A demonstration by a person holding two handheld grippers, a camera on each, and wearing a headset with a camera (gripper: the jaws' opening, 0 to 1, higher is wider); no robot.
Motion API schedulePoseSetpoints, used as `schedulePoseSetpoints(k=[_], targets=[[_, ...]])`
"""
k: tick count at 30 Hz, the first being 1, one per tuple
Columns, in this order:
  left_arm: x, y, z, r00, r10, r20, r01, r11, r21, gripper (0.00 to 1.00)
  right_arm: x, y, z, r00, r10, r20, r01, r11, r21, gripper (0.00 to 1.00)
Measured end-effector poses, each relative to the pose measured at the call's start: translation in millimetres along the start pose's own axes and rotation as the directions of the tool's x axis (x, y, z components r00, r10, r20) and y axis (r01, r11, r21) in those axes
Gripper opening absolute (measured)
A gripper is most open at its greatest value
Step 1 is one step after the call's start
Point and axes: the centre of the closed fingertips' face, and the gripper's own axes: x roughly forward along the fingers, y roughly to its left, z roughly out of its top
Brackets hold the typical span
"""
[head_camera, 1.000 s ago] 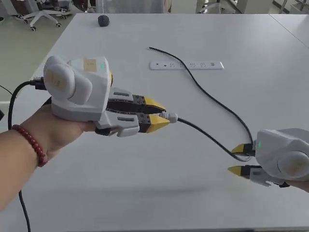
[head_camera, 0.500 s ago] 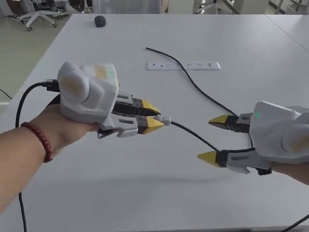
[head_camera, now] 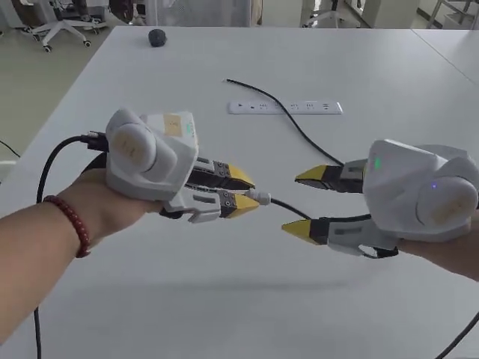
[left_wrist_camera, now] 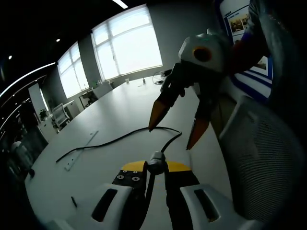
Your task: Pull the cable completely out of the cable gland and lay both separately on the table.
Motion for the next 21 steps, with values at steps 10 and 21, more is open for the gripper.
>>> schedulePoseSetpoints(k=[10,21], targets=[[-1.4,-2.7,4.1,0.9999,-0.005,0.013,0.005,1.000,0.001,0.15,10.8,2.6,0.3,0.9978,0.038,-0.054,-0.042,0.996,-0.076,0.11],[-4.3,-6.2,6.8,0.9994,-0.020,0.027,0.020,1.000,0.000,0.15,14.9,6.4,-0.1,0.9955,0.058,-0.075,-0.066,0.993,-0.102,0.00]])
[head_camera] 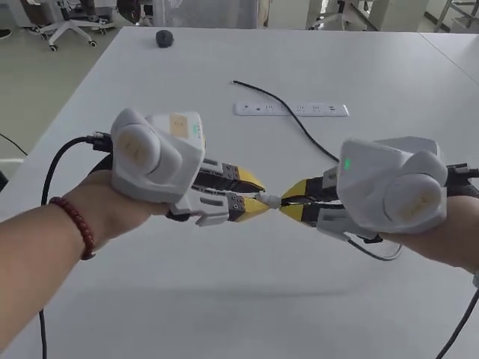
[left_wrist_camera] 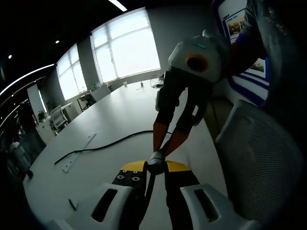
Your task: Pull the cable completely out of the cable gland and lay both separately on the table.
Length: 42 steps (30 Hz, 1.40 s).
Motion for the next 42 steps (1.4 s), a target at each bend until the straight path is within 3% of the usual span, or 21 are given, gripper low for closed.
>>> schedulePoseSetpoints(k=[11,24,30,36,42], targets=[[-6.9,4.6,-3.0,0.9998,0.020,-0.005,-0.020,1.000,-0.002,0.15,-10.0,-4.6,-10.1,0.9998,-0.018,-0.010,0.018,0.999,-0.030,0.00],[-18.6,14.2,-9.5,0.9989,0.044,-0.018,-0.044,0.999,-0.004,0.15,-32.8,-2.9,-76.6,0.9910,-0.049,-0.125,0.056,0.997,0.059,0.00],[-18.7,15.0,-5.3,0.9989,0.046,-0.012,-0.046,0.999,-0.002,0.15,-30.1,2.7,-102.7,0.9837,-0.040,-0.175,0.058,0.993,0.102,0.00],[-21.9,18.1,4.7,0.9986,0.052,0.013,-0.052,0.999,-0.011,0.15,-24.8,14.1,-136.0,0.9668,-0.006,-0.255,0.039,0.991,0.125,0.00],[-18.3,17.2,8.6,0.9987,0.048,0.018,-0.048,0.999,-0.018,0.15,-19.1,24.5,-146.1,0.9615,0.027,-0.273,0.018,0.987,0.158,0.00]])
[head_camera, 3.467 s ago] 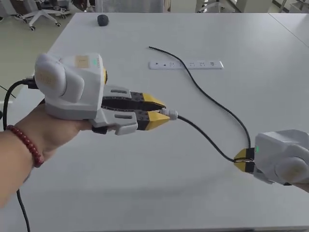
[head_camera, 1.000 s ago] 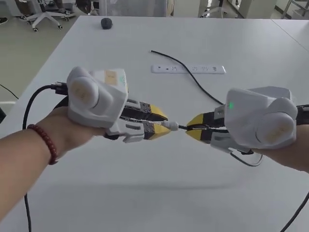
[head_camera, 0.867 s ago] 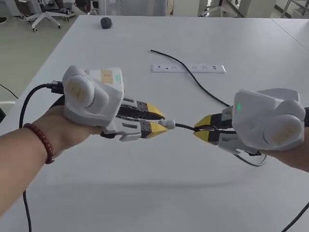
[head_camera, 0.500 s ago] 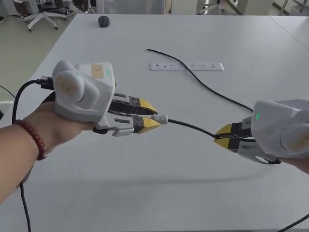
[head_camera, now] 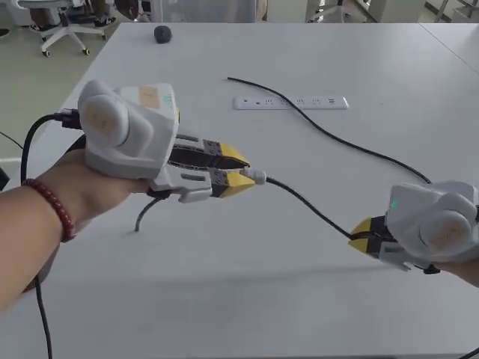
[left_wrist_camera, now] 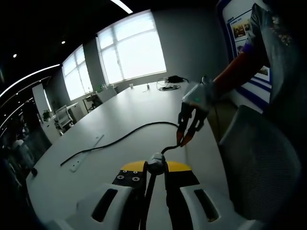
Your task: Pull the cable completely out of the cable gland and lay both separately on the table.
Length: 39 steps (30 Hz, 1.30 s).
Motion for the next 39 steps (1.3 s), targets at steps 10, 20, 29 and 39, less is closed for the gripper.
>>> schedulePoseSetpoints(k=[10,20,29,39], targets=[[11.9,-8.0,-5.2,0.9988,-0.023,-0.042,0.024,0.999,0.024,0.15,8.3,9.6,-10.1,0.9994,0.030,-0.017,-0.029,0.999,0.036,0.00],[15.9,-10.6,-4.6,0.9983,-0.034,-0.046,0.036,0.999,0.032,0.15,-12.7,-6.0,36.3,0.9877,-0.029,0.153,0.008,0.991,0.131,0.25],[16.6,-11.0,-4.7,0.9986,-0.034,-0.041,0.035,0.999,0.028,0.15,-37.9,-8.9,112.3,0.9500,-0.037,0.310,0.009,0.996,0.091,0.21],[15.2,-11.2,-3.4,0.9991,-0.031,-0.030,0.032,0.999,0.021,0.15,-43.7,-8.0,147.7,0.9346,-0.021,0.355,0.010,0.999,0.032,0.19]])
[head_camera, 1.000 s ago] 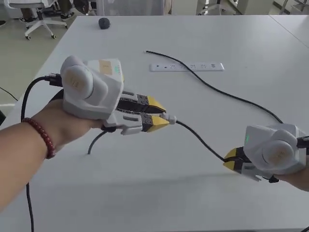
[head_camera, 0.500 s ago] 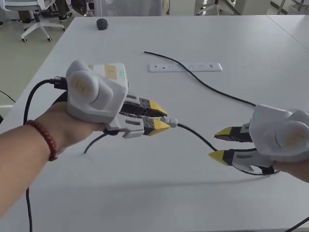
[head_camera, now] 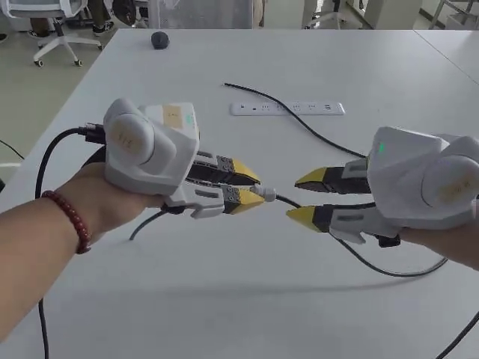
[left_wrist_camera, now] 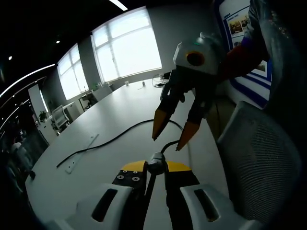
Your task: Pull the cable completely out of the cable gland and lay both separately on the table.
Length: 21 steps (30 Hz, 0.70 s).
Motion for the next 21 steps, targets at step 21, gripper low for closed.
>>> schedulePoseSetpoints(k=[21], targets=[[-1.4,-4.5,2.4,0.9999,-0.003,0.014,0.003,1.000,-0.006,0.15,11.2,3.1,0.4,0.9990,0.030,-0.035,-0.032,0.996,-0.078,0.08]])
